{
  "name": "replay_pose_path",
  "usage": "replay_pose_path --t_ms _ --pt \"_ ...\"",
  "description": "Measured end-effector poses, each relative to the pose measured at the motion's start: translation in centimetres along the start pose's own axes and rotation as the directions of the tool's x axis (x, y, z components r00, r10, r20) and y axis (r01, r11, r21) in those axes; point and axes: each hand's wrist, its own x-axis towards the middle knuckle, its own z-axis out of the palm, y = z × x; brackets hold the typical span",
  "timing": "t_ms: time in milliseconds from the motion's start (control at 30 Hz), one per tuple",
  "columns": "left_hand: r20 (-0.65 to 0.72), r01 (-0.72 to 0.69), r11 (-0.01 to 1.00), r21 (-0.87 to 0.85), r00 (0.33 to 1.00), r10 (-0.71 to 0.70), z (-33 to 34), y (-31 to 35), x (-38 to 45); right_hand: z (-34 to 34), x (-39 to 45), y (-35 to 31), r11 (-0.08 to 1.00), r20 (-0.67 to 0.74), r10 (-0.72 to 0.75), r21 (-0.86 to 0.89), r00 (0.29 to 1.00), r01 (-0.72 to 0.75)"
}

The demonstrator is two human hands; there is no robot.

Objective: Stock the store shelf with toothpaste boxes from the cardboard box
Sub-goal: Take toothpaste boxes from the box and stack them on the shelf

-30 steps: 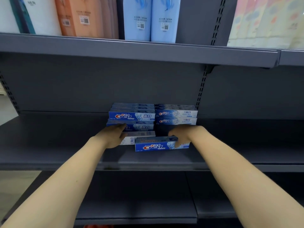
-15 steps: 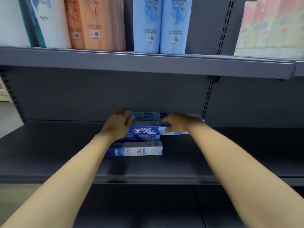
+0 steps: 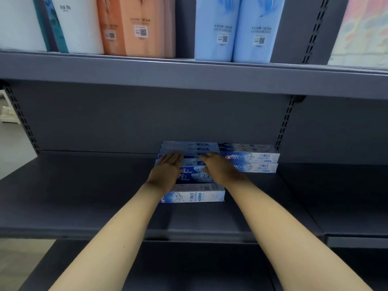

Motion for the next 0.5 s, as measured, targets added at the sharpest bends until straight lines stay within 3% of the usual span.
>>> replay_pose_path --t_ms 167,500 --pt "-0.013 -0.015 1.0 -0.025 1.0 0.015 0.7 -0.3 0.6 1.0 -0.2 0.2 1.0 -0.078 0.002 -0.03 0.997 -0.004" --pt "-0.03 -0.043 0.999 -0.03 0.999 0.042 0.9 -1.3 2.7 1.2 1.1 0.6 0.999 -0.033 0.02 -0.029 0.999 -0.021"
